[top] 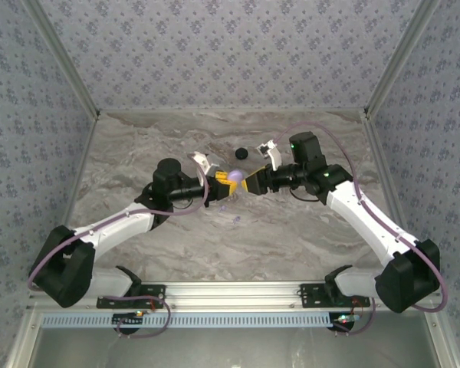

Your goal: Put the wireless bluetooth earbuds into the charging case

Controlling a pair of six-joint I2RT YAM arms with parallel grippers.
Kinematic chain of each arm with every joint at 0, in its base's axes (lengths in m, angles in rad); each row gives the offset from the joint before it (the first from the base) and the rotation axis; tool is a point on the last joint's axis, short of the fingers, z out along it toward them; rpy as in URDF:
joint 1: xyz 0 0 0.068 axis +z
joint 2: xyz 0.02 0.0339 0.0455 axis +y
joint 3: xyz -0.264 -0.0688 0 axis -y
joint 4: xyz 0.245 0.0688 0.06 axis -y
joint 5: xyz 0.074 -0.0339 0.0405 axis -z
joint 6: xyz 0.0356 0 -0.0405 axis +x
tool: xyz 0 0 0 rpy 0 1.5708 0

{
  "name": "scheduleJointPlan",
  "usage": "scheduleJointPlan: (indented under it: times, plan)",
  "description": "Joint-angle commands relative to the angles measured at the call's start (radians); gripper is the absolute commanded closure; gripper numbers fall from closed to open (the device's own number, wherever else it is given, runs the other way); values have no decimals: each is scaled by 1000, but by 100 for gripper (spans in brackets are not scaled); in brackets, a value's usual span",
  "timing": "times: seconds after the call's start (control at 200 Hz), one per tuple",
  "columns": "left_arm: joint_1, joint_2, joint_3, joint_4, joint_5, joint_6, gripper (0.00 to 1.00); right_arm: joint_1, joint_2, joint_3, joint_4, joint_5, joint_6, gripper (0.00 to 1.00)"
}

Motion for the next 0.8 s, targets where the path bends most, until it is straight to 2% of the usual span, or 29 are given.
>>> scheduleJointPlan:
  times: [0.0, 0.795]
  plan:
    - [-11, 4, -3, 56, 51, 39, 81, 10, -7, 32, -27, 8, -25, 47]
    - [-42, -4, 11, -17, 93, 108, 81, -12, -2, 52, -19, 117, 23, 45]
